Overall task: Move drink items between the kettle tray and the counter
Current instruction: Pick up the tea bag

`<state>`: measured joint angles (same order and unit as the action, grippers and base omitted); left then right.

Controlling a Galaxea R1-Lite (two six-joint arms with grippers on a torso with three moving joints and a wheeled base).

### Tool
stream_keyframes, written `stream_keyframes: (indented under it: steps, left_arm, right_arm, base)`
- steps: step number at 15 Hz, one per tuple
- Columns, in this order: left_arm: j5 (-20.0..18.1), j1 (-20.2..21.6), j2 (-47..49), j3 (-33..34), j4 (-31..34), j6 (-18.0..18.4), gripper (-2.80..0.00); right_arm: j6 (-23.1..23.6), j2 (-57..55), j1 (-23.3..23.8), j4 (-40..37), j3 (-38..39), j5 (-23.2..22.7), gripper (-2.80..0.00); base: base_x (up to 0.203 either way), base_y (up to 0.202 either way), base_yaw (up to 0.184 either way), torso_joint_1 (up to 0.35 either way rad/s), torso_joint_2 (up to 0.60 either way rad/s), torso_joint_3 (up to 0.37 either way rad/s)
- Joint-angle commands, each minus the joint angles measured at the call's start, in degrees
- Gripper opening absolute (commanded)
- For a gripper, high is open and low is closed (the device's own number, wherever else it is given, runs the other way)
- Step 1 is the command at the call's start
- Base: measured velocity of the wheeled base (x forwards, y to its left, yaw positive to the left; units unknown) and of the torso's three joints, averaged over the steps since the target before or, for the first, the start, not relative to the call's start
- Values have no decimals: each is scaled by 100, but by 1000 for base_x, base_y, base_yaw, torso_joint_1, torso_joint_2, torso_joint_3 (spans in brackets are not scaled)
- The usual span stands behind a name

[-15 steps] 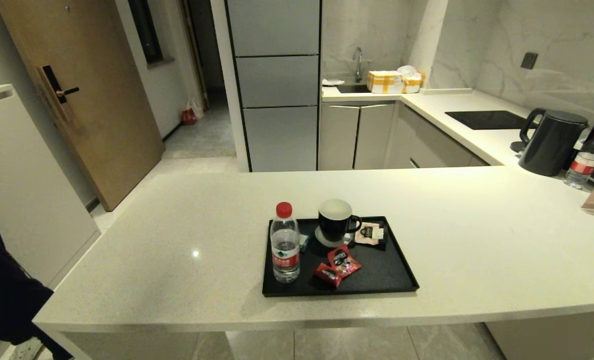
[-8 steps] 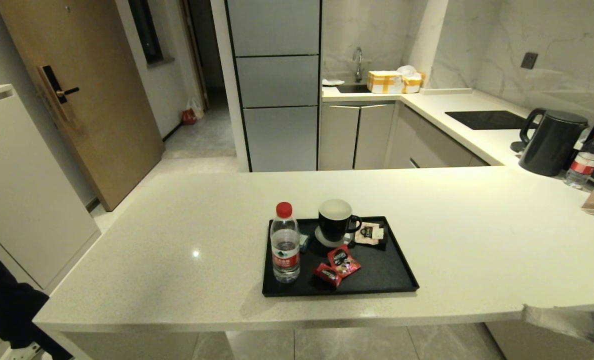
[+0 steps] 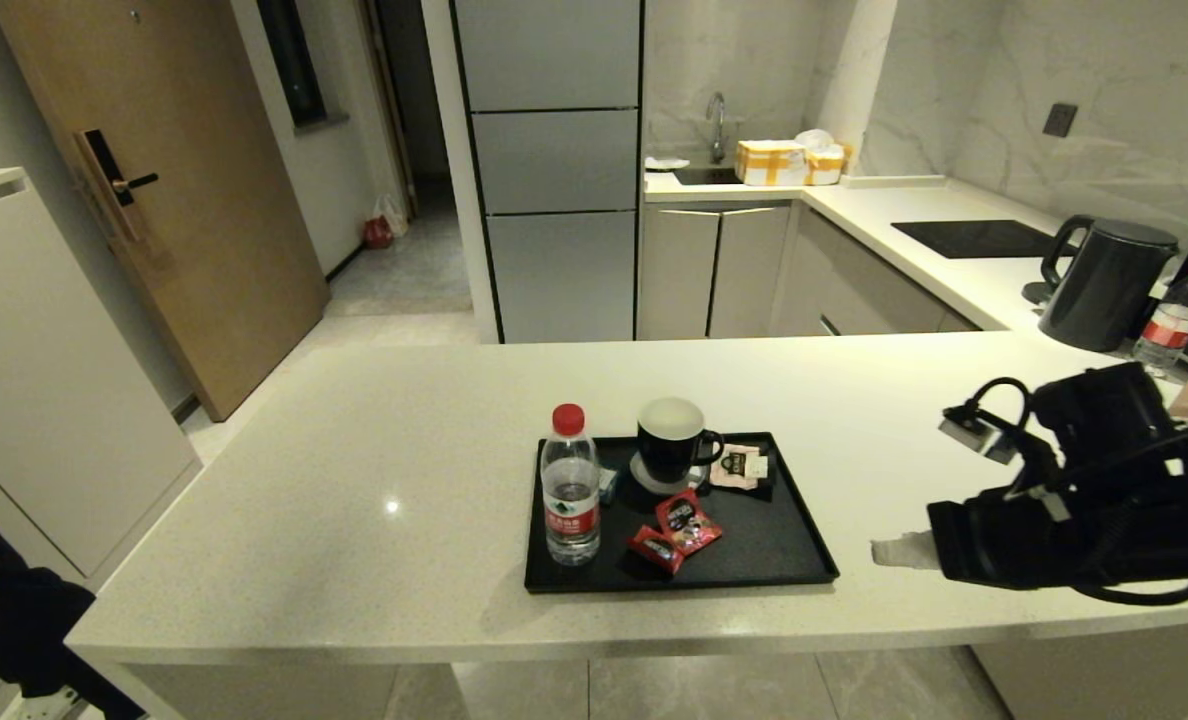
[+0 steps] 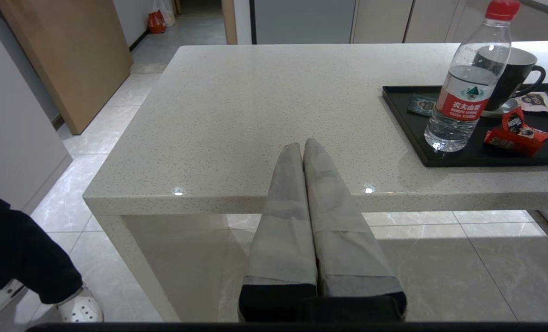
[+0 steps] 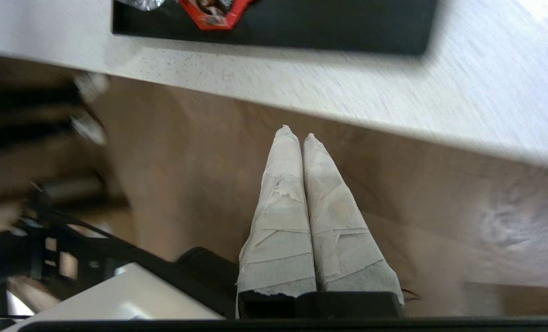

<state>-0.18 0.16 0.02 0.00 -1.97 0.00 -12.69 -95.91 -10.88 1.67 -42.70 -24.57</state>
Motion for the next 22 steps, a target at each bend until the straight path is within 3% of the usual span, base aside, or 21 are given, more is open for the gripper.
stream_keyframes:
  steps: [1, 5, 6, 11, 14, 22]
  left_arm:
    - [1, 2, -11, 70, -5, 0, -280]
    - [1, 2, -11, 70, -5, 0, -280]
    - [1, 2, -11, 70, -5, 0, -280]
    - [1, 2, -11, 70, -5, 0, -280]
    - [1, 2, -11, 70, -5, 0, -280]
    - [1, 2, -11, 70, -5, 0, -280]
  right_arm:
    - [40, -836, -399, -208, -668, 153, -280]
    - [235, -1589, -1600, -464, -1385, 1625, -280]
    - [244, -1777, -1768, -348, -1483, 1749, -280]
    - [199, -2397, -2288, -99, -2291, 1983, -280]
    - [-80, -2696, -2495, -71, -2770, 2590, -280]
    - [-99, -3120, -2671, -72, -3088, 2573, -280]
  base:
    - [0, 0, 0, 0, 0, 0]
    - [0, 0, 0, 0, 0, 0]
    - [0, 0, 0, 0, 0, 0]
    - [0, 0, 0, 0, 0, 0]
    - [0, 0, 0, 0, 0, 0]
    - [0, 0, 0, 0, 0, 0]
